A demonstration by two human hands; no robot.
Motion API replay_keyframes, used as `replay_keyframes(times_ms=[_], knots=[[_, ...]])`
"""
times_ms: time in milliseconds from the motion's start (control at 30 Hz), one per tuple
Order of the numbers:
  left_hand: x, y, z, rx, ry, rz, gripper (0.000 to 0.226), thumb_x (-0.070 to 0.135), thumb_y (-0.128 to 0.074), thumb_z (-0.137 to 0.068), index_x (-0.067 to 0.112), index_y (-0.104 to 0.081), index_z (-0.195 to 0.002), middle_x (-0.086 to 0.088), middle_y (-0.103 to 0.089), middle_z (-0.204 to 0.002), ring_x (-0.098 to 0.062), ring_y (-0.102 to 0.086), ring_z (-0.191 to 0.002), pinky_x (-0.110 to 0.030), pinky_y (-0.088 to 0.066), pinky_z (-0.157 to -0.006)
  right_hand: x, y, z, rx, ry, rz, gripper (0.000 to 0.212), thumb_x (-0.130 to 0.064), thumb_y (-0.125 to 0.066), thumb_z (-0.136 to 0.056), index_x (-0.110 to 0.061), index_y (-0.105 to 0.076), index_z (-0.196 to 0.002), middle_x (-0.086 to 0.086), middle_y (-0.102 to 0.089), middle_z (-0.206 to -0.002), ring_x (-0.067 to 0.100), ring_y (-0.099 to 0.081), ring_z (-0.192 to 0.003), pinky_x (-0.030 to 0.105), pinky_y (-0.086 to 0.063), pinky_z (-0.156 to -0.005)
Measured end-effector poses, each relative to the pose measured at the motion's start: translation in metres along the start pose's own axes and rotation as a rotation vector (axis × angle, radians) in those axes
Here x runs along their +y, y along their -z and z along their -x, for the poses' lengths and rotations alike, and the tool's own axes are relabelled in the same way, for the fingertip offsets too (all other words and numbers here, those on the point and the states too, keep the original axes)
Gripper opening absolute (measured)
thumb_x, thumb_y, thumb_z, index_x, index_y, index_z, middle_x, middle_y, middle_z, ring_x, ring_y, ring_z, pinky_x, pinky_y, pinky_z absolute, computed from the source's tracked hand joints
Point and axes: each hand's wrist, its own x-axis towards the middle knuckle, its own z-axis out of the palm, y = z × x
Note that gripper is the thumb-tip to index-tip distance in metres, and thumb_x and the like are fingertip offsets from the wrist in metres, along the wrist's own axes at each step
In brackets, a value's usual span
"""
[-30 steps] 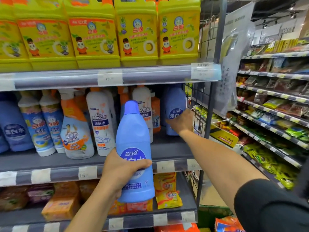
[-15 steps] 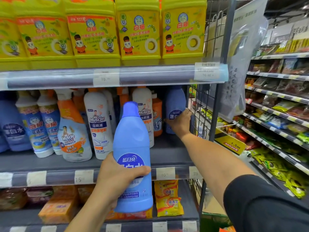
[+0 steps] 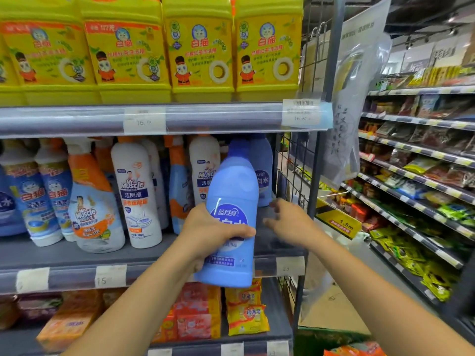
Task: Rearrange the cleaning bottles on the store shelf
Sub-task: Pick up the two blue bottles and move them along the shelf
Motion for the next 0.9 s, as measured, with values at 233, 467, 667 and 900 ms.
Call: replay_keyframes(times_ms=[233,467,667,900], knots=[[0.005,-0.048,-0.061,0.097,-0.016,0.023,0.074,0.029,-0.095,-0.024,0.009,-0.068,-0.089,-0.005,-0.075,-0.08,-0.017,-0.073,-0.066,-0.029,-0.058,-0.051,0.061,-0.018,0.089,0.033,0.25,0.171,0.063,-0.059,-0.049,-0.083,-0.028,-0.038,-0.137,-0.008,-0.044,-0.139,0.012,-0.039,-0.13,0.028,-0.034,-0.107],[-0.014,-0.091,-0.117,0.29,-0.092,-0.128,0.099,0.055,-0.085,-0.025,0.017,-0.049,-0.109,-0.002,-0.066,-0.109,-0.02,-0.066,-0.097,-0.033,-0.058,-0.083,0.077,-0.046,0.082,0.12,0.307,0.172,0.07,-0.055,-0.06,-0.083,-0.028,-0.032,-0.141,-0.01,-0.027,-0.15,0.007,-0.016,-0.141,0.021,-0.011,-0.113],[-0.023,-0.104,-0.149,0.349,-0.134,-0.206,0.098,0.053,-0.087,-0.039,0.016,-0.05,-0.122,-0.003,-0.06,-0.125,-0.023,-0.058,-0.112,-0.026,-0.044,-0.082,0.081,-0.051,0.079,0.14,0.291,0.135,0.068,-0.053,-0.065,-0.08,-0.029,-0.038,-0.138,-0.011,-0.032,-0.147,0.004,-0.018,-0.14,0.018,-0.013,-0.11],[-0.034,-0.107,-0.165,0.261,-0.179,-0.088,0.09,0.048,-0.089,-0.043,0.022,-0.049,-0.119,0.003,-0.059,-0.119,-0.014,-0.056,-0.103,-0.025,-0.046,-0.084,0.078,-0.053,0.08,0.136,0.258,0.095,0.069,-0.052,-0.065,-0.08,-0.03,-0.037,-0.139,-0.012,-0.03,-0.148,0.004,-0.017,-0.141,0.02,-0.015,-0.11]])
